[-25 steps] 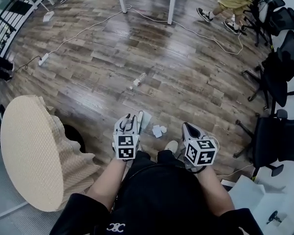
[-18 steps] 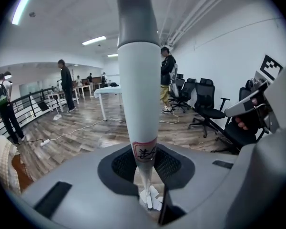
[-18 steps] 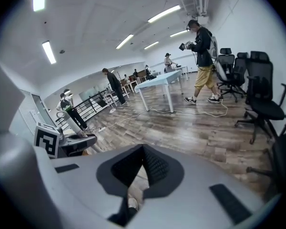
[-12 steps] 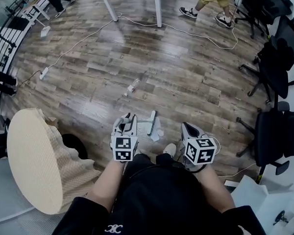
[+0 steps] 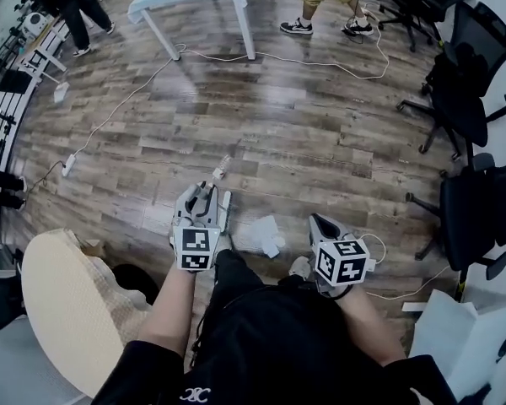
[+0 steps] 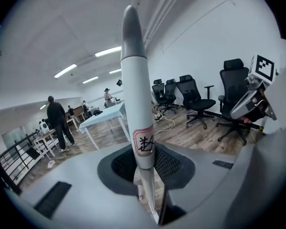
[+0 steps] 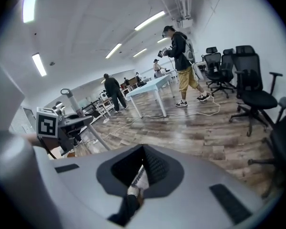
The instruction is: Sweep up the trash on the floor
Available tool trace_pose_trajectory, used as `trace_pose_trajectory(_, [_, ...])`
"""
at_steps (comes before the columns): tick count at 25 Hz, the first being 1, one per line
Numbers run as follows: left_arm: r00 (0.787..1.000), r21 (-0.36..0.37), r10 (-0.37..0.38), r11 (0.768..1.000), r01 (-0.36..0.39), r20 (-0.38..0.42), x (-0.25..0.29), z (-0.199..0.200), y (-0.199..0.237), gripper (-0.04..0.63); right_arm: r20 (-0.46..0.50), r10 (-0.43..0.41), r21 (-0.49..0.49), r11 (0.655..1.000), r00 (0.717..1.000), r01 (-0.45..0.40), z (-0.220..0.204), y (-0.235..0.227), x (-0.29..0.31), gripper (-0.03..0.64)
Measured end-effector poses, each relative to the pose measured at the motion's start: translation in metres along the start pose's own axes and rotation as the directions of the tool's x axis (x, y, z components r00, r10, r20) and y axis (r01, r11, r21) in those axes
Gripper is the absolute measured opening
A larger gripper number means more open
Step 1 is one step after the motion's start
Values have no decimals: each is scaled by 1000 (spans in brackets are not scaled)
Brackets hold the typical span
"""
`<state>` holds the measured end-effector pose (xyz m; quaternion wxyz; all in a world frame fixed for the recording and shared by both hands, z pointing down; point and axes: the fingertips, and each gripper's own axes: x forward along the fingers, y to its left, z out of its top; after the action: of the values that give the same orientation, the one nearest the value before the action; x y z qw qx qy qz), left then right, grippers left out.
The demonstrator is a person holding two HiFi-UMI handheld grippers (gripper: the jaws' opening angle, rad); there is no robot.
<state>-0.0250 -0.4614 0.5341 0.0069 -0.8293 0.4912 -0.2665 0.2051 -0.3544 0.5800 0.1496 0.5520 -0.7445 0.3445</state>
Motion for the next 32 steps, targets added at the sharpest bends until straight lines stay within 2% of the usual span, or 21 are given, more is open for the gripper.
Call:
trace_pose_trajectory(6, [998,71,-53,996,50,44,30,6,80,75,27,-121,77,990,992,119,22,17,41,15])
trace_pose_trajectory(11, [991,114,-108,989,99,82,60,4,159,75,53,-197,127,974,979,189,39,60,73,15])
trace_pose_trajectory(14, [987,126,-140,984,129,77,94,-5,197,75,46,-265,199,947,963,251,42,72,93,15])
trace_pose_trajectory(17, [983,129,-177,977,170,40,126,-24,216,75,31,-302,208,934,953,289,44,87,104,15])
trace_pose_trajectory(24, [954,154,-296,942,298,-34,183,-60,208,75,9,-416,229,886,909,403,49,88,87,15])
trace_pose_trajectory(29, [921,160,-387,907,388,-43,180,-63,165,75,3,-466,272,852,885,448,36,80,63,15])
trace_pose_trajectory(32, [892,181,-449,874,451,-51,164,-62,126,75,2,-473,290,843,881,452,24,76,50,15])
